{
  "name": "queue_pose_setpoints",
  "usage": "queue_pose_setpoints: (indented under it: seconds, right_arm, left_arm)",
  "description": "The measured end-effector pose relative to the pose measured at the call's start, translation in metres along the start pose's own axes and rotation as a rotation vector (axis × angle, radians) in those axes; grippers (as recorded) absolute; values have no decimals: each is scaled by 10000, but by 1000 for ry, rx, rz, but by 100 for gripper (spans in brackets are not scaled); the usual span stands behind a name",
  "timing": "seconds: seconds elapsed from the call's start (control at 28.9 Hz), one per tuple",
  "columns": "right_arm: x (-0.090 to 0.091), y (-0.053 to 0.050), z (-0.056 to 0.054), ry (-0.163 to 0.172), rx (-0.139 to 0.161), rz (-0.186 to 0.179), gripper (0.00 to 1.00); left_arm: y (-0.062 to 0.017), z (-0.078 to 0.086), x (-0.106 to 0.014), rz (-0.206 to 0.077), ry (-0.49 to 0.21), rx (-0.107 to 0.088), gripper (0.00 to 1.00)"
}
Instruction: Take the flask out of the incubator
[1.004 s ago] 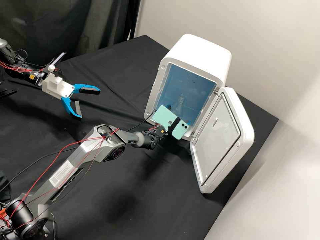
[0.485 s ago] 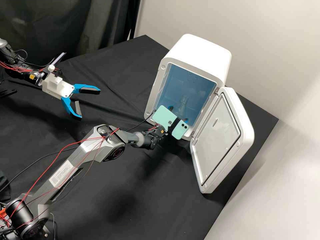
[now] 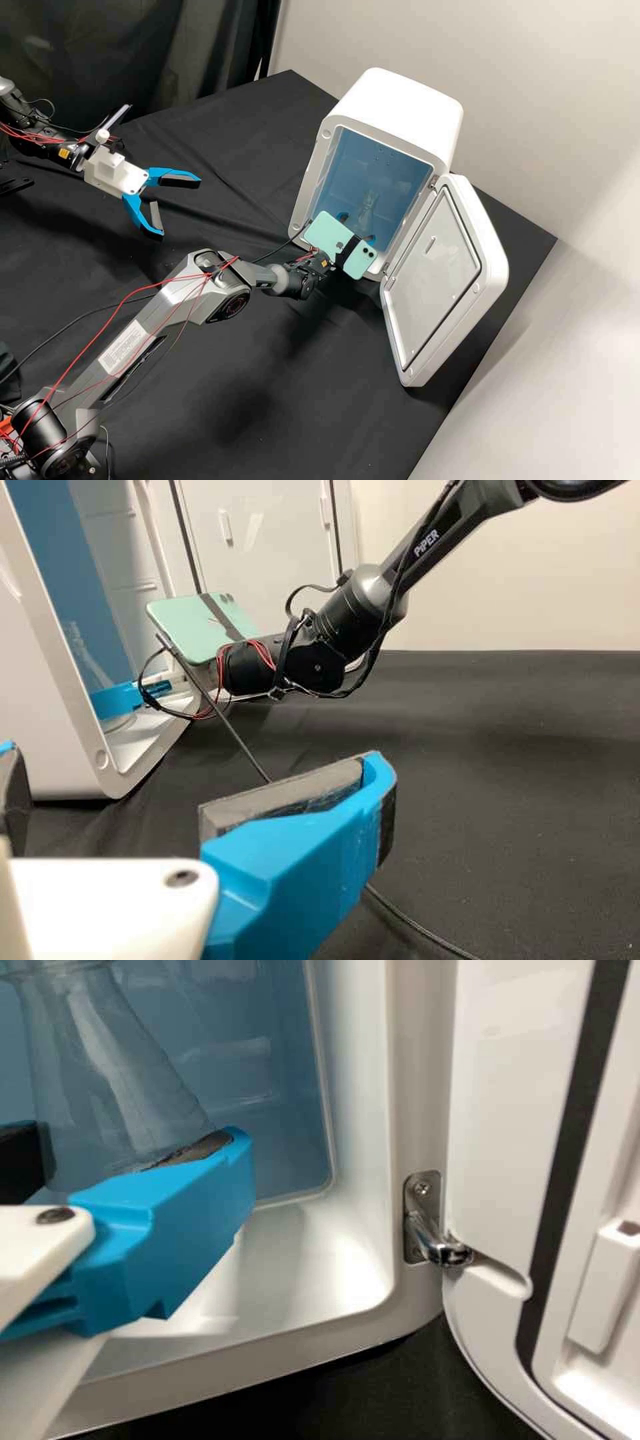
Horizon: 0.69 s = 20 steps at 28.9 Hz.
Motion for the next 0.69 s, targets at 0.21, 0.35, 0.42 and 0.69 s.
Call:
queue_pose_setpoints:
  seconds: [0.21, 0.35, 0.42, 0.69]
  right_arm:
    - [-23, -33, 29, 7, 4, -2, 0]
    - [-104, -85, 63, 22, 16, -4, 0]
    - [-158, -98, 59, 25, 24, -6, 0]
    - [-433, -129, 23, 12, 55, -14, 0]
  left_arm:
    - [2, 0, -3, -3, 1, 0, 100]
    - [2, 0, -3, -3, 1, 0, 100]
    - [2, 0, -3, -3, 1, 0, 100]
    - [2, 0, -3, -3, 1, 0, 100]
